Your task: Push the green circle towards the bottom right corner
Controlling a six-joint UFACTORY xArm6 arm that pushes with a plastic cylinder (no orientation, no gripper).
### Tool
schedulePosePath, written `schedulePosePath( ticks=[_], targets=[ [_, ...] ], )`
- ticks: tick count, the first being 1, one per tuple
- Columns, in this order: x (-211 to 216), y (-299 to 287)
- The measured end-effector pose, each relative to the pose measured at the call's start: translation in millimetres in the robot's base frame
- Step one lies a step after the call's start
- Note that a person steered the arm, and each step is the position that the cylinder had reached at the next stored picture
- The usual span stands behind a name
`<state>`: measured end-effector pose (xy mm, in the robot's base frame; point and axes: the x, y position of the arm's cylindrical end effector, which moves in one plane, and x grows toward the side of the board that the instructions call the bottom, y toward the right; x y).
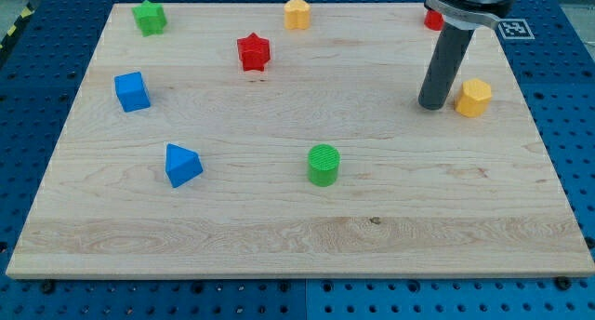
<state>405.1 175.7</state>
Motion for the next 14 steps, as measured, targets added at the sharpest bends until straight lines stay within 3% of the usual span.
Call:
schedulePosePath(
  ticks=[3, 5, 7, 8, 11, 14],
  targets=[
    [5, 36],
    [29, -114],
    [29, -135],
    [29, -178],
    [108, -205],
    [96, -188]
  ],
)
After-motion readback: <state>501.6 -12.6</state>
